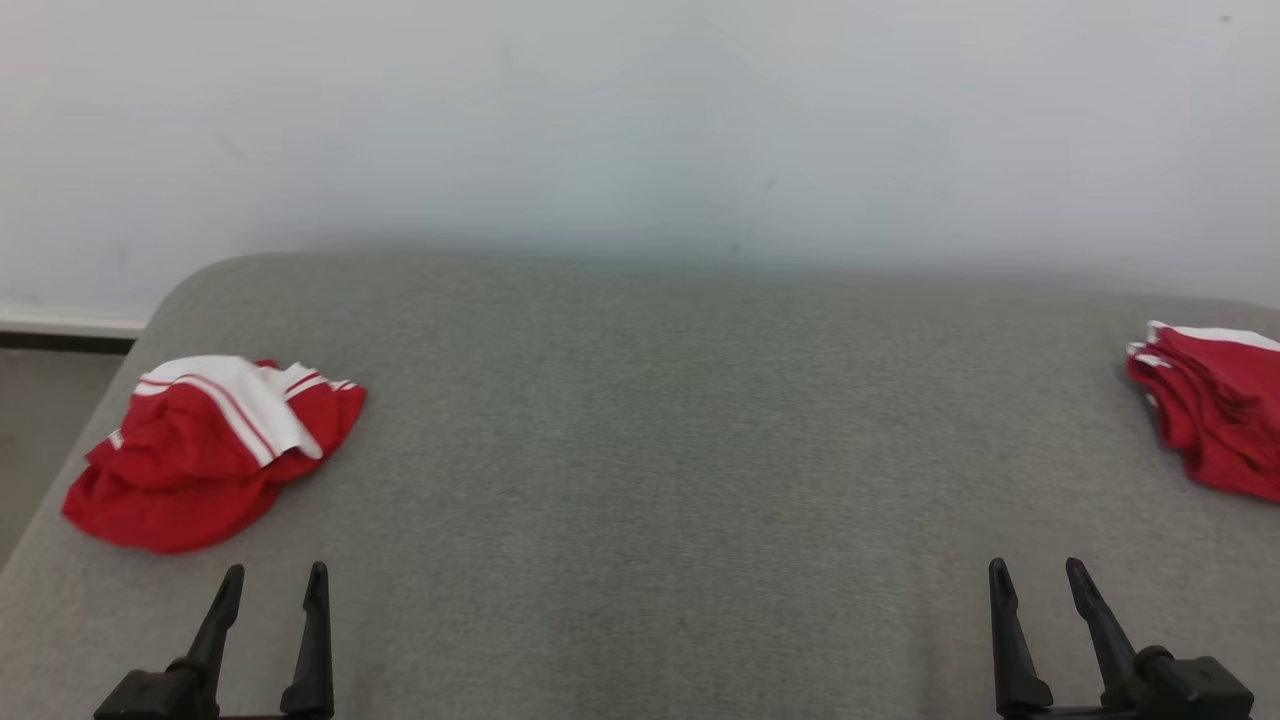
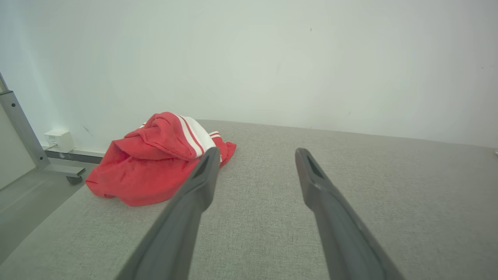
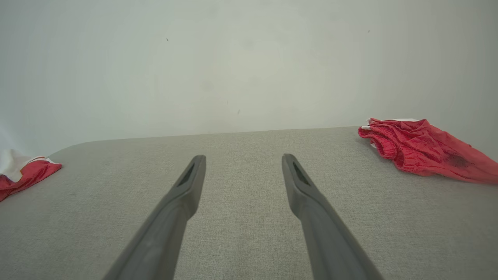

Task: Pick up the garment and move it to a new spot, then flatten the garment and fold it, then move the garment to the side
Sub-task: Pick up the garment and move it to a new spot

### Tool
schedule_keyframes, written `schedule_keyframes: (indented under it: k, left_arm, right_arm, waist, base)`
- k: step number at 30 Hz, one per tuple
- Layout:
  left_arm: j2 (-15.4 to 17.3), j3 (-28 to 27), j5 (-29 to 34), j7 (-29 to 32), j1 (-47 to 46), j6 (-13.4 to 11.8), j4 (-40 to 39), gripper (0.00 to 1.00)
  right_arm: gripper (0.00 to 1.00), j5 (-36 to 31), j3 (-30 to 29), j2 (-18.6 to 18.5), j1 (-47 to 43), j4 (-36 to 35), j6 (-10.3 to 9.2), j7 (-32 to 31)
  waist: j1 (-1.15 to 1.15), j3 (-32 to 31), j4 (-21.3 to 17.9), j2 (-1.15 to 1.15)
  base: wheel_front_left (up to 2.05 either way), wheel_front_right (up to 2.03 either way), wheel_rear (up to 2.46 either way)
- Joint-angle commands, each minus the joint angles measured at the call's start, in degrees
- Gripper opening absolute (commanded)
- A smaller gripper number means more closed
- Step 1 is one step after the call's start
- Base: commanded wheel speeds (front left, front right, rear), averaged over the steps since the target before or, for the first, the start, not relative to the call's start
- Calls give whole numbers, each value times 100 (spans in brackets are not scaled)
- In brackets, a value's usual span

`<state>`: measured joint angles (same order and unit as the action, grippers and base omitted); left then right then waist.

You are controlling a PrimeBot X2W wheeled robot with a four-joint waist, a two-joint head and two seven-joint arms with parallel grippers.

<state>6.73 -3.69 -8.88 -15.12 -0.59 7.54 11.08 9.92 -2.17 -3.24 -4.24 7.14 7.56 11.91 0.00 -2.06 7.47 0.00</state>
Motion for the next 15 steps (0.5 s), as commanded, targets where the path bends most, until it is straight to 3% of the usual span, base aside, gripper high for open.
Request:
schedule_keyframes:
  k: [1, 9, 10, 15]
  left_arm:
    - [33, -35, 22, -1, -30, -21, 20, 100]
    - [91, -150, -8, -2, 39, -38, 77, 100]
    - [109, -185, -9, -1, 75, -38, 75, 100]
    - [110, -427, -107, -1, 164, -114, -32, 100]
  right_arm:
    - [100, 23, 18, 18, -15, 27, -17, 23]
    - [100, 131, 91, 34, 39, 257, -17, 123]
    - [100, 148, 94, 35, 80, 306, -17, 136]
    - [100, 112, 272, 39, 310, 388, -17, 123]
  waist:
    - [0, 25, 375, 0]
    - [0, 49, 1541, 0]
    - [0, 54, 1822, 0]
    - [0, 183, 2251, 0]
  base:
    - [0, 0, 0]
    - [0, 0, 0]
    - [0, 0, 0]
    - [0, 0, 0]
